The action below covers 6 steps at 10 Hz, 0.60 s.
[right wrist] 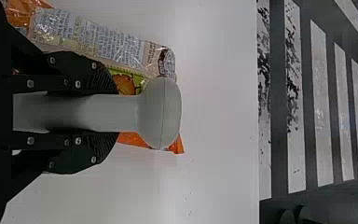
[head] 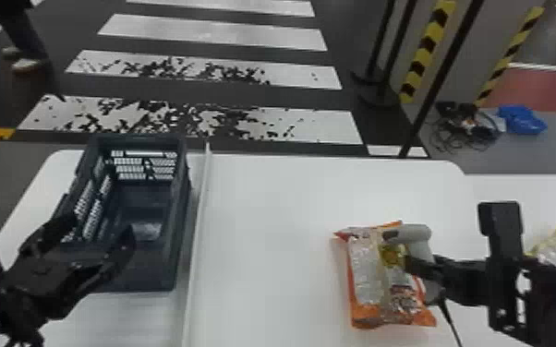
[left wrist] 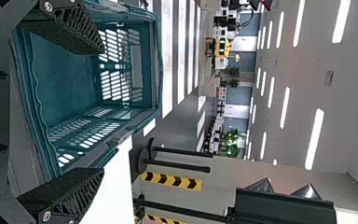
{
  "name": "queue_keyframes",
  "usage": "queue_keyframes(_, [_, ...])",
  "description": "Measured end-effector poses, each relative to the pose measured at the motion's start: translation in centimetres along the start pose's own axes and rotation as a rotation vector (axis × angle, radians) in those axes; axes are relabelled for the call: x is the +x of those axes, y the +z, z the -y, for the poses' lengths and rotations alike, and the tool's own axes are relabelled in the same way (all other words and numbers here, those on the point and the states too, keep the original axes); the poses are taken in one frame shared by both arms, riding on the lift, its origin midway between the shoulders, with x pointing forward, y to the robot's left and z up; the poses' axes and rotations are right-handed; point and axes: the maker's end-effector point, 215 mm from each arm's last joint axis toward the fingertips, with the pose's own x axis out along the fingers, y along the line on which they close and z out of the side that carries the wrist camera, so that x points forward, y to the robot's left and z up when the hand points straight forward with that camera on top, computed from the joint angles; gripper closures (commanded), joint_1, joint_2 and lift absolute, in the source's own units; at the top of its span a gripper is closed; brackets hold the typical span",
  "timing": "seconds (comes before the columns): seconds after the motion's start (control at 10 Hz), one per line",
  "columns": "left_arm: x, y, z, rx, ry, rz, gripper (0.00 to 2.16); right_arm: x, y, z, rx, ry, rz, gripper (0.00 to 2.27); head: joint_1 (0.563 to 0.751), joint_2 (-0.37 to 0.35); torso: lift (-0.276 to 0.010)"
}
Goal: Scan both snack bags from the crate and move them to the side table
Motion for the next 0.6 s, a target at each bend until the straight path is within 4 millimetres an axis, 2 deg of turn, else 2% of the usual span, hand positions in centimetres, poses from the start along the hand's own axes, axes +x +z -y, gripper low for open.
queue_keyframes(0.6, [0.03, 0.06, -0.06, 0.000, 0.000, 0.001, 0.10, 0.98, -0.36, 0.65, 0.000, -0.013, -0.017, 2.24, 0.695, -0.115, -0.099])
